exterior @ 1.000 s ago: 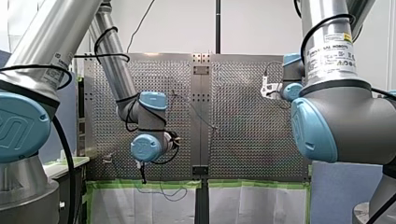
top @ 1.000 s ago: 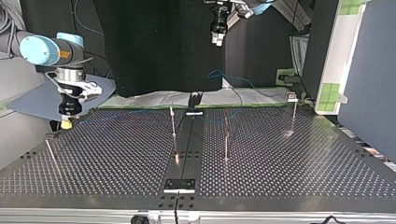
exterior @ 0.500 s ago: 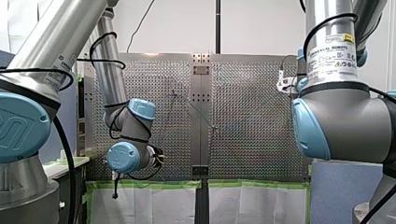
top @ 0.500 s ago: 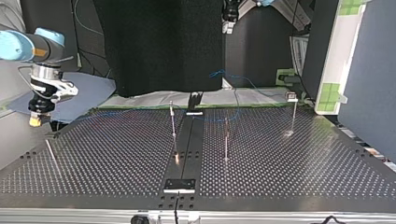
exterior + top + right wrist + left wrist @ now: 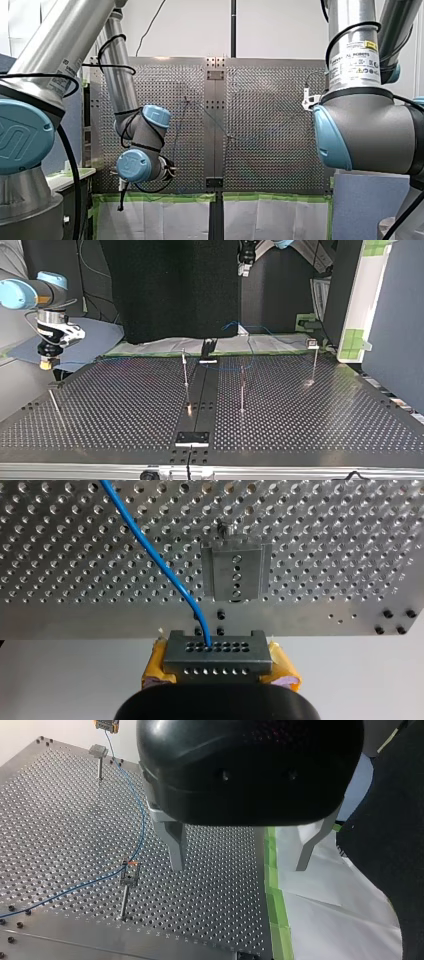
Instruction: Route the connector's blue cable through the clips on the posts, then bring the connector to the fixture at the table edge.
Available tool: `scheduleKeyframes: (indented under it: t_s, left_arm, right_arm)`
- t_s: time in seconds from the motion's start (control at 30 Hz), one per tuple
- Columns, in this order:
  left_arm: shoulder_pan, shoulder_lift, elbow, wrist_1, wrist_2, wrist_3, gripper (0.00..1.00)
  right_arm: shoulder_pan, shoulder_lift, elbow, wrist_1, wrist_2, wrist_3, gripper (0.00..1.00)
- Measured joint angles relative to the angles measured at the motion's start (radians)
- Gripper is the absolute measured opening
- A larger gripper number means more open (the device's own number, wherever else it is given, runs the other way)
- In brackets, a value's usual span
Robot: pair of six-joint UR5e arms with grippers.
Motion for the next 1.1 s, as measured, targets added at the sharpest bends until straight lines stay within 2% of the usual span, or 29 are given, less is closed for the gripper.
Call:
scheduleKeyframes:
  t_s: [0.17, 0.47, 0.53, 0.67, 0.77, 0.97, 1.1]
  left_arm:
    - [0.001, 0.0, 0.006, -0.02, 0.0, 0.004, 1.0]
    - [-0.003, 0.001, 0.011, -0.036, 0.0, 0.017, 1.0]
    - [-0.003, 0.0, 0.011, -0.038, 0.0, 0.017, 1.0]
    - [-0.004, 0.0, 0.015, -0.047, -0.006, 0.018, 1.0]
    - [-0.004, 0.0, 0.018, -0.053, -0.009, 0.019, 1.0]
    - [-0.003, 0.0, 0.031, -0.074, -0.017, 0.021, 1.0]
    - [-0.001, 0.0, 0.036, -0.083, -0.029, 0.029, 1.0]
  right_arm:
    - [-0.011, 0.001, -0.022, 0.034, -0.038, -0.015, 0.0]
    - [-0.026, 0.013, -0.075, 0.083, -0.117, -0.024, 0.0]
    - [-0.027, 0.024, -0.09, 0.096, -0.134, -0.031, 0.0]
    - [-0.034, 0.051, -0.127, 0.129, -0.172, -0.06, 0.0]
    - [-0.039, 0.061, -0.147, 0.143, -0.199, -0.07, 0.0]
    - [-0.055, 0.08, -0.183, 0.165, -0.252, -0.077, 0.0]
    - [-0.059, 0.083, -0.198, 0.172, -0.284, -0.075, 0.0]
